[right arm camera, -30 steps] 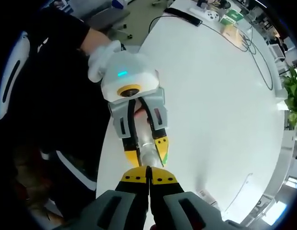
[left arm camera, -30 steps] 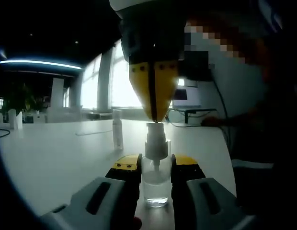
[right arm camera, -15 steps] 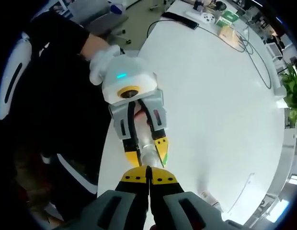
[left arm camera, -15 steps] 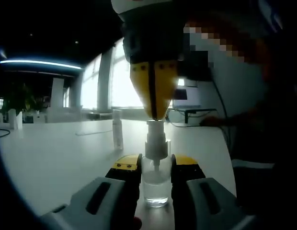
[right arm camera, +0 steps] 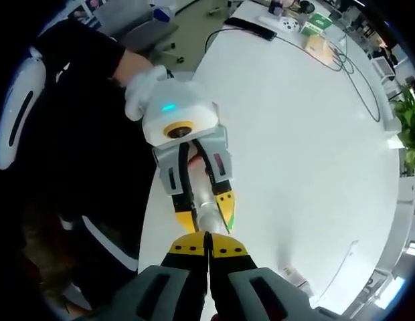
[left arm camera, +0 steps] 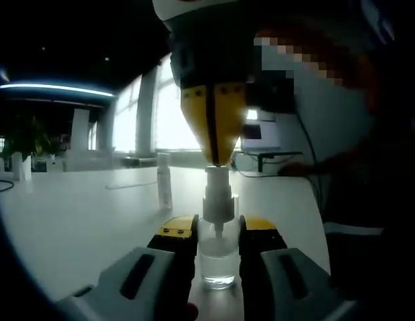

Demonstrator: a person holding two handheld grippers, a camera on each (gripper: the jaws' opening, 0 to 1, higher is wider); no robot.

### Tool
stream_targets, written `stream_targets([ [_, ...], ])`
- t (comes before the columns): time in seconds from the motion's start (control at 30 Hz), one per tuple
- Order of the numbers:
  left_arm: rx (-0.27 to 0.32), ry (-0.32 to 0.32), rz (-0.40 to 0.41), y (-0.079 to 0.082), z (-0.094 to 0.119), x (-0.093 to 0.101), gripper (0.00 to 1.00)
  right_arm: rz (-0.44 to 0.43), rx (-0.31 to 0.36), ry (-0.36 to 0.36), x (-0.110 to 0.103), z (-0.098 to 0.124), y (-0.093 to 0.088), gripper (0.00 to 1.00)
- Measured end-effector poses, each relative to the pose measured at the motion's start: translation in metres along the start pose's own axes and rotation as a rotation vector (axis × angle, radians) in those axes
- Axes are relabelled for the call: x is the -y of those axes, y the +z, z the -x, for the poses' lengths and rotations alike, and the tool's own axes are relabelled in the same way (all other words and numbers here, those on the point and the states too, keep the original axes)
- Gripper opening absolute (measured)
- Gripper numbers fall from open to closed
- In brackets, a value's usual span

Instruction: Clamp pump bottle remove cover press pump head put on cover

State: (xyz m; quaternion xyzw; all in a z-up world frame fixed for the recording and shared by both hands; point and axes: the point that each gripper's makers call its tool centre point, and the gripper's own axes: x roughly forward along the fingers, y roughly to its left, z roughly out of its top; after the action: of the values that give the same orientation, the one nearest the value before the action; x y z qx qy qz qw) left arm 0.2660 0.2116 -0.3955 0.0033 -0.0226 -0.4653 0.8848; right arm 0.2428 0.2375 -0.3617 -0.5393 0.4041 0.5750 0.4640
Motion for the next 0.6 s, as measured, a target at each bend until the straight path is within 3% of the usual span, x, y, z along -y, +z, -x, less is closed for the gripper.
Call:
stream_targets([
  [0.6,-0.001,0.0,0.002,-0.0004,-0.0001,-0.0006,0.15,0.006,-0.007,-0.002,-0.0001,0.0001,0.0001,0.0],
])
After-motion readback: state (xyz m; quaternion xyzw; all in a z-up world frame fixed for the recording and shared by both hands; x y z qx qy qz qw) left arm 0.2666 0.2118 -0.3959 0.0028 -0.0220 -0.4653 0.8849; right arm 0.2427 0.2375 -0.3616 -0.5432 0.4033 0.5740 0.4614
